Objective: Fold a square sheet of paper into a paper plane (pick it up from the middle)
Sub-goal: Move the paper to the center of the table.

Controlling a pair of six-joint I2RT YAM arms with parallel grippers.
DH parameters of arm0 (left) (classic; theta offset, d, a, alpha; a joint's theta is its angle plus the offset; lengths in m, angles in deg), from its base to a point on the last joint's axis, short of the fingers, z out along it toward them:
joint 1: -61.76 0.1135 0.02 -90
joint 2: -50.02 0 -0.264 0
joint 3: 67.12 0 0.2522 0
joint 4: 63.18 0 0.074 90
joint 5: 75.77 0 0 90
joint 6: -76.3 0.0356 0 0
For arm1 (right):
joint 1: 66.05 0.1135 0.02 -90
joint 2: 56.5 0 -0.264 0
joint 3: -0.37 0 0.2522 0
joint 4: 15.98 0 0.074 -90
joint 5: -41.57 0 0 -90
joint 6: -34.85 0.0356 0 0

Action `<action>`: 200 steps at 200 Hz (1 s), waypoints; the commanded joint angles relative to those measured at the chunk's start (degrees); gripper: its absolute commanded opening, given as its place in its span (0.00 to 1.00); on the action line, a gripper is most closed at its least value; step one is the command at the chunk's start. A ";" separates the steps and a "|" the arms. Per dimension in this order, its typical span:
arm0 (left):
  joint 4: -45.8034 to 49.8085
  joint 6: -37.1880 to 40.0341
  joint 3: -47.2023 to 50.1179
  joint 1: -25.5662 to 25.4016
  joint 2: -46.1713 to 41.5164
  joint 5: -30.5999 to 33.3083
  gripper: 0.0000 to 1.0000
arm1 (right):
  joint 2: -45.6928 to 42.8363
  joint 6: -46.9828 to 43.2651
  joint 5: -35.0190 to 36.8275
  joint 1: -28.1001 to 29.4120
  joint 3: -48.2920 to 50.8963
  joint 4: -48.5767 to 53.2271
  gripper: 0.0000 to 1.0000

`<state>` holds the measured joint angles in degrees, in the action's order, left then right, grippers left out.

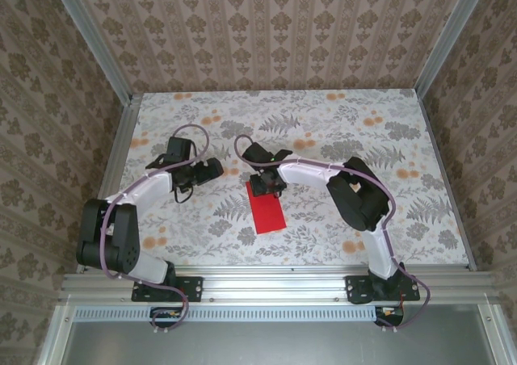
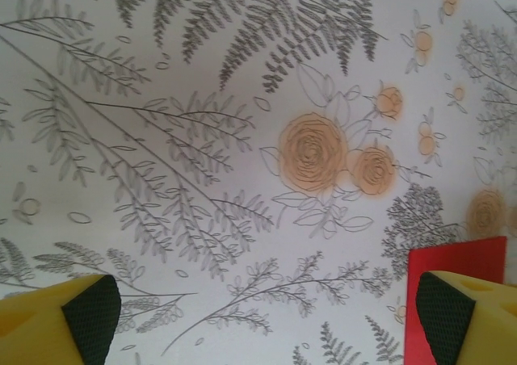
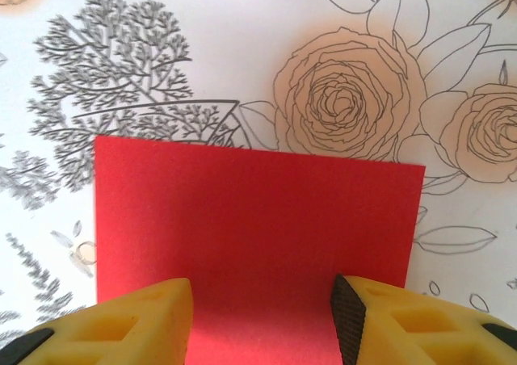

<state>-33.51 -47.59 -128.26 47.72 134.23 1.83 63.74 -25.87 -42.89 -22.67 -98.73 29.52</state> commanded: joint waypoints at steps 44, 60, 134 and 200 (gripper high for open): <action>-3.53 -2.55 2.70 -0.77 -1.07 -11.61 0.95 | 4.65 9.57 3.42 -4.52 -0.29 3.59 0.51; -3.68 -3.33 3.07 -2.17 -0.98 -13.27 0.93 | 4.51 12.72 3.95 -6.22 0.43 3.44 0.52; -9.12 -11.06 5.62 -11.41 1.79 -22.28 0.80 | 4.48 17.69 0.30 -10.40 4.16 -0.01 0.51; -7.08 -12.63 2.42 -16.42 7.79 -23.95 0.69 | 3.25 18.69 -5.16 -12.34 6.93 -3.80 0.48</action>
<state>-42.17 -59.22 -123.56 32.18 140.17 -20.53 63.07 -8.60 -44.90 -33.55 -96.06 23.64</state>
